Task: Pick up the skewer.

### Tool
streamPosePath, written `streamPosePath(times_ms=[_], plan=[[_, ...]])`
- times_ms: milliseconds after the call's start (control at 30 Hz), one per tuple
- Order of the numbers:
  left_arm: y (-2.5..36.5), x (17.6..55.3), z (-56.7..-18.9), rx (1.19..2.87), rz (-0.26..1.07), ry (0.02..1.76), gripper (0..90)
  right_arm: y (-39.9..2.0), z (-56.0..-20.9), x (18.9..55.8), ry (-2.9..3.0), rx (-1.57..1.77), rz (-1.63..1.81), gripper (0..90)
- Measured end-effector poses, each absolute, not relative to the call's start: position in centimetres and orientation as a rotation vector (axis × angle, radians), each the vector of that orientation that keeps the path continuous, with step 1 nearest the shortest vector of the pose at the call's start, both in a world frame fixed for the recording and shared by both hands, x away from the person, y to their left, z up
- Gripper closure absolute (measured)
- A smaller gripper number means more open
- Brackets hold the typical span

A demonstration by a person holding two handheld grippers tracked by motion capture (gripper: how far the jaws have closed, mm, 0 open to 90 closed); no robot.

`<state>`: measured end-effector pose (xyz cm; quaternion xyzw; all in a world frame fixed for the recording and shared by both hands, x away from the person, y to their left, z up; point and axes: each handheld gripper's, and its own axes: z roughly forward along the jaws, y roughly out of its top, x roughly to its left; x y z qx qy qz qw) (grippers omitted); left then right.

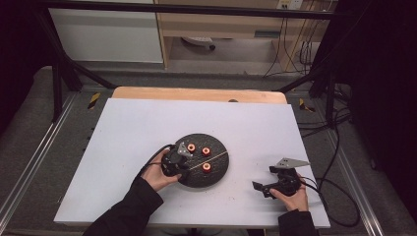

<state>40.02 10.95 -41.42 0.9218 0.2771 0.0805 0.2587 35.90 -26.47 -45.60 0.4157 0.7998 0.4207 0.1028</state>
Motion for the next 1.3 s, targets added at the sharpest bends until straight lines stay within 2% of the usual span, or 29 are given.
streamPosePath(times_ms=[400,900,1300], plan=[[10.3,40.1,-41.6,2.561,0.215,0.73,87.2,-26.5,-45.6,35.9,2.36,1.224,1.241,0.8],[11.2,39.0,-40.5,2.507,0.244,0.711,88.3,-26.5,-45.6,35.9,2.359,1.226,1.239,0.8],[13.6,37.4,-40.0,2.358,0.278,0.752,88.3,-26.5,-45.6,35.9,2.357,1.234,1.237,0.9]])
